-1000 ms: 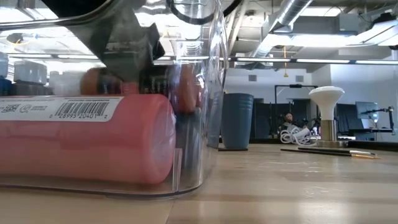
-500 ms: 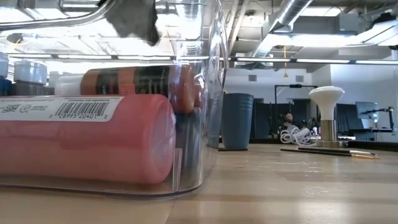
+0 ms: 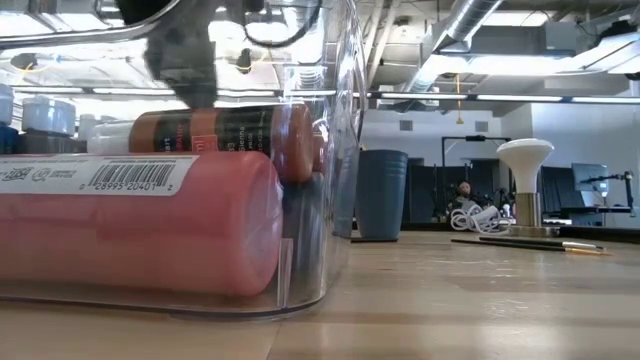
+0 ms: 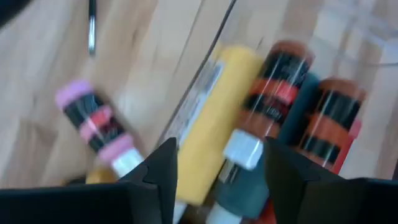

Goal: Pick & Place Paint Supplies
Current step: Put the small brown paint bottle into the transparent bin

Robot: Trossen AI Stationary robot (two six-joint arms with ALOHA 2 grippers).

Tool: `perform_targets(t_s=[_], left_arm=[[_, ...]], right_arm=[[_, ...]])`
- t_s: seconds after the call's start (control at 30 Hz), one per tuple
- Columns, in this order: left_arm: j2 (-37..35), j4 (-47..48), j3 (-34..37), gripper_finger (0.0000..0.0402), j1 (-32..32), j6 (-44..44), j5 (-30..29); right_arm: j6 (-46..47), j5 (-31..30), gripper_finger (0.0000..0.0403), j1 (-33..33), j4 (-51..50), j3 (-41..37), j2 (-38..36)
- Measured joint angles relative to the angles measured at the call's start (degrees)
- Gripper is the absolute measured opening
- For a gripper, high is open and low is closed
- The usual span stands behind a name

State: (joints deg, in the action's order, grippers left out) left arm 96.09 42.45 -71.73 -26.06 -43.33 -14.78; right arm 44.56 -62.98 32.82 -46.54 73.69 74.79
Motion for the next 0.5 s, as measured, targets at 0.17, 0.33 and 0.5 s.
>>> perform_targets(t_s=[0.17,0.33,0.5], left_arm=[[0.0,1.2,3.2,0.0097,-1.9,-6.5,4.6],[0.0,0.9,4.7,0.0014,-3.5,-8.0,9.4],[0.0,0.0,4.7,0.0005,-4.1,-8.1,11.8]], right_arm=[[-0.5,0.1,0.0255,0.0,0.3,0.0,0.1],[-1.5,0.1,0.0255,0.0,0.4,0.0,0.1],[-1.7,0.1,0.0255,0.0,0.4,0.0,0.1]])
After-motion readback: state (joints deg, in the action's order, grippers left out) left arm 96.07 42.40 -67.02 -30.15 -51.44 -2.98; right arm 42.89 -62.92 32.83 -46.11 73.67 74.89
